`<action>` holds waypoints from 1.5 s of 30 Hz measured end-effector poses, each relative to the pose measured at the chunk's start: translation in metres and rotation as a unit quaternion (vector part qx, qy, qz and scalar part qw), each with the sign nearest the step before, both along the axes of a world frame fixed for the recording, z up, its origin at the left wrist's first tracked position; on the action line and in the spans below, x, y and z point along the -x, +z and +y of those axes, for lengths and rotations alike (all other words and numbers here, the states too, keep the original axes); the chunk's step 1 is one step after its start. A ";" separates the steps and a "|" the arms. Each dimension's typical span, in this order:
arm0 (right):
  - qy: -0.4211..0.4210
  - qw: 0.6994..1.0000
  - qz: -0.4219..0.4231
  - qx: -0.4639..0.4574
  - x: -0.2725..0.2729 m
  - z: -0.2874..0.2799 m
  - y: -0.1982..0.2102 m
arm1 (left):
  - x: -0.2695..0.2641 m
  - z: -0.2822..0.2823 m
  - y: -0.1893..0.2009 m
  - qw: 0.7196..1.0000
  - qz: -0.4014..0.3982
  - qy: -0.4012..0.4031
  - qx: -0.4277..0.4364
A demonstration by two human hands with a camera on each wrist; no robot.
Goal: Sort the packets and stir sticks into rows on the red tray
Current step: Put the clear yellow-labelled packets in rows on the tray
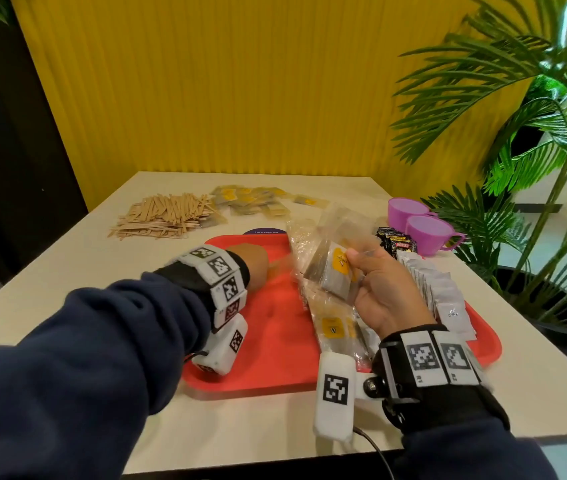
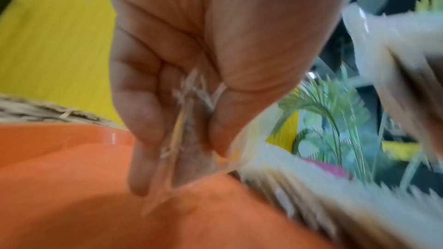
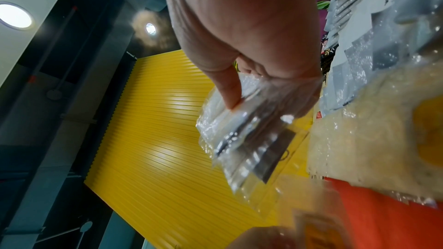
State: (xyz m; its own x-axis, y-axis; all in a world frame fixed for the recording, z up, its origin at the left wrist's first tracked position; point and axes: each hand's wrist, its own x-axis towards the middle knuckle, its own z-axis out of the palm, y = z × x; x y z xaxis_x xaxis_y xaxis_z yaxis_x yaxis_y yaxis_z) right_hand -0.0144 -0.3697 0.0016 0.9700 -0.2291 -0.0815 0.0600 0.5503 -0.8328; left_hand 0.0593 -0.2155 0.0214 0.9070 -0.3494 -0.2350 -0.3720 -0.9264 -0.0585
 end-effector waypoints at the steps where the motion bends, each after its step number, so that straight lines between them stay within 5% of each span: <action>1: -0.001 1.000 0.000 -0.001 -0.001 0.001 0.000 | 0.000 0.005 0.002 0.998 0.005 0.011 0.055; 3: -0.007 1.000 0.010 -0.001 -0.001 0.003 0.000 | 0.002 0.015 0.006 0.980 0.033 0.032 0.195; 6: -0.004 1.000 0.021 0.013 -0.003 0.011 0.001 | 0.010 0.022 0.012 0.889 0.120 0.059 0.438; 8: 0.011 0.999 0.020 0.027 -0.006 0.018 0.001 | 0.019 0.024 0.015 0.844 0.164 0.074 0.506; 11: 0.027 0.997 0.029 0.063 -0.012 0.028 0.001 | 0.026 0.027 0.012 0.814 0.214 0.057 0.537; 17: 0.052 0.987 0.053 0.142 -0.027 0.046 0.008 | 0.028 0.034 0.005 0.782 0.287 0.052 0.551; 23: 0.044 0.966 0.061 0.246 -0.049 0.069 0.006 | 0.012 0.047 -0.004 0.834 0.213 0.102 0.500; 28: 0.112 0.948 0.090 0.283 -0.062 0.081 -0.003 | 0.005 0.051 -0.009 0.815 0.168 0.107 0.543; 32: 0.169 0.919 0.135 0.329 -0.059 0.082 -0.011 | 0.000 0.052 -0.017 0.846 0.159 0.142 0.490; 37: 0.180 0.915 0.148 0.330 -0.056 0.078 -0.015 | 0.000 0.053 -0.027 0.804 0.180 0.181 0.537; 45: 0.229 0.883 0.137 0.385 -0.047 0.082 -0.009 | 0.004 0.046 -0.032 0.700 0.219 0.198 0.651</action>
